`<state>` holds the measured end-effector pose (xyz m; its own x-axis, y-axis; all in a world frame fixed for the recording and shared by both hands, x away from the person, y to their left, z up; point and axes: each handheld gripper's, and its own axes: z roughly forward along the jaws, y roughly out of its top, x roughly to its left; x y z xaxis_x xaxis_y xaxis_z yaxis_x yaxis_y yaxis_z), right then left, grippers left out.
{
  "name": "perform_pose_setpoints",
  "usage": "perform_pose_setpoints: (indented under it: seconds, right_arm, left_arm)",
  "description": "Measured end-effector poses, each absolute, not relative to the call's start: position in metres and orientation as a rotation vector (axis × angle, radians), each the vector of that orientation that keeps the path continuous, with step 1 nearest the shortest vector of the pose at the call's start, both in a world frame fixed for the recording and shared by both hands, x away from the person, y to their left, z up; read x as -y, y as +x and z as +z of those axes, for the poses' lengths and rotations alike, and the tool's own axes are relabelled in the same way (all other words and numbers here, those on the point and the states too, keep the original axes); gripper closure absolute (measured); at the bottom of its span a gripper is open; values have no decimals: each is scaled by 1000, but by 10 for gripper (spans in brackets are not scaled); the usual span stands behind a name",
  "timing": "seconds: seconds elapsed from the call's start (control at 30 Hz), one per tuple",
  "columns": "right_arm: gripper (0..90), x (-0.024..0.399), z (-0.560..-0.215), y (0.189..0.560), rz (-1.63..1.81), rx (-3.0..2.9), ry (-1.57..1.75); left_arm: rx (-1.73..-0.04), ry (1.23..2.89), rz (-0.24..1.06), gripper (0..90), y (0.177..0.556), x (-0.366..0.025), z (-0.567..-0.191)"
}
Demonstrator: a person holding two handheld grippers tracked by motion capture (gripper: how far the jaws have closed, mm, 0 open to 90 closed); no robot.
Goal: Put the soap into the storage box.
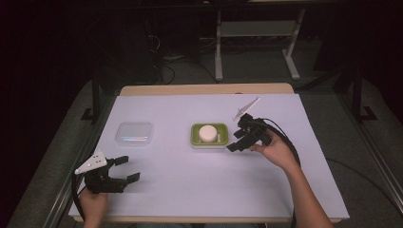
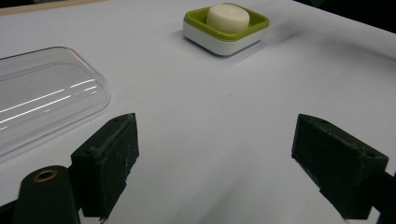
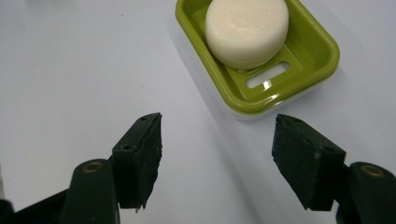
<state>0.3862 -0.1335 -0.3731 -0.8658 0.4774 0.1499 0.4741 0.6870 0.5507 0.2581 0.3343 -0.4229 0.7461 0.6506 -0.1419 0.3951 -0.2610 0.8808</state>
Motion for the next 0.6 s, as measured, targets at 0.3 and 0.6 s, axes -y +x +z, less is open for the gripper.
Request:
perform_pose_setpoints:
  seconds: [0.3, 0.6]
  right_arm:
    - [321, 141, -377, 374, 954, -2873, 796]
    - [318, 148, -383, 363, 954, -2879, 803]
  left_arm:
    - [-805, 1892, 303, 145, 258, -334, -423]
    - [-803, 1895, 304, 145, 258, -334, -423]
